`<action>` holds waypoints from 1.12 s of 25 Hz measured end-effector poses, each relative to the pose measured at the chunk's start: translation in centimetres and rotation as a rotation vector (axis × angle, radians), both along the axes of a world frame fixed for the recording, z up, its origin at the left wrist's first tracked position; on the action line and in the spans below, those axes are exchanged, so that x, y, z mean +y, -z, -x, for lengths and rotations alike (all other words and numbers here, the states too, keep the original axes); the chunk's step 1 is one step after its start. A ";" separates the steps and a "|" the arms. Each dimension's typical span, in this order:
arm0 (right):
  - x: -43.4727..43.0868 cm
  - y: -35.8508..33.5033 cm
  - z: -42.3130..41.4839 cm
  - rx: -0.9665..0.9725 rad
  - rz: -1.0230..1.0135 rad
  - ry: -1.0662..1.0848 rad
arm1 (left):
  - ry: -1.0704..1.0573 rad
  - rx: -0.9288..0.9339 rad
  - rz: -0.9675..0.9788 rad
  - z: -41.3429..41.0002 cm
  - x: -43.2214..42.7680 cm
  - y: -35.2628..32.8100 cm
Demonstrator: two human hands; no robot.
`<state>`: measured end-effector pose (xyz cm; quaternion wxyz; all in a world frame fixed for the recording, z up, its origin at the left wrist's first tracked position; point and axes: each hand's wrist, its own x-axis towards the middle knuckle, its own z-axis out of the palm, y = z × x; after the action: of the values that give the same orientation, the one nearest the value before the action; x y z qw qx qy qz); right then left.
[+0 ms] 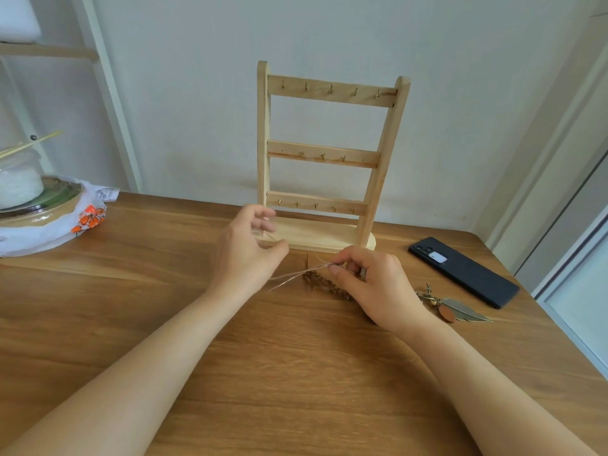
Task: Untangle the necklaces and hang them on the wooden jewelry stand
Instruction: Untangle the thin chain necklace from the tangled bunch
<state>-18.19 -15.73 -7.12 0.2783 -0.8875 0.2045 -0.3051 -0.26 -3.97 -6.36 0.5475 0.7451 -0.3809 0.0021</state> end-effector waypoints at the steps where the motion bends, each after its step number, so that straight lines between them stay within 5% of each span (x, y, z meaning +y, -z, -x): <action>1: -0.1 0.1 0.0 0.005 0.008 0.005 | -0.074 -0.185 -0.015 0.0 0.0 0.3; 3: -0.2 0.2 0.0 0.018 0.021 0.009 | -0.111 -0.541 0.054 0.1 -0.2 0.3; 5: -0.1 0.4 0.1 0.021 0.040 0.010 | 0.080 -0.704 0.115 0.5 -0.1 0.3; 8: -0.2 0.4 0.0 -0.008 0.040 0.019 | 0.347 -0.637 -0.006 1.3 0.0 0.9; 14: 0.1 0.5 -0.2 -0.001 0.076 -0.012 | 0.366 -0.440 -0.034 1.7 0.1 1.0; 17: -0.1 0.5 -0.2 0.003 0.084 0.015 | 0.411 -0.189 -0.062 2.4 0.2 0.5; 21: -1.3 0.7 0.2 0.030 0.083 0.088 | 0.605 0.432 -0.089 2.8 0.0 -0.4; 25: -3.4 0.3 1.4 0.043 -0.002 0.229 | 0.449 0.912 0.313 0.8 0.7 -2.1; 28: -3.5 0.2 1.5 0.033 -0.044 0.221 | 0.285 1.027 0.412 -1.0 0.7 -2.0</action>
<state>-19.72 -19.26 -7.32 0.2592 -0.8580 0.3124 -0.3147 0.72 -3.23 -4.37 0.7911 0.4697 -0.1546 -0.3600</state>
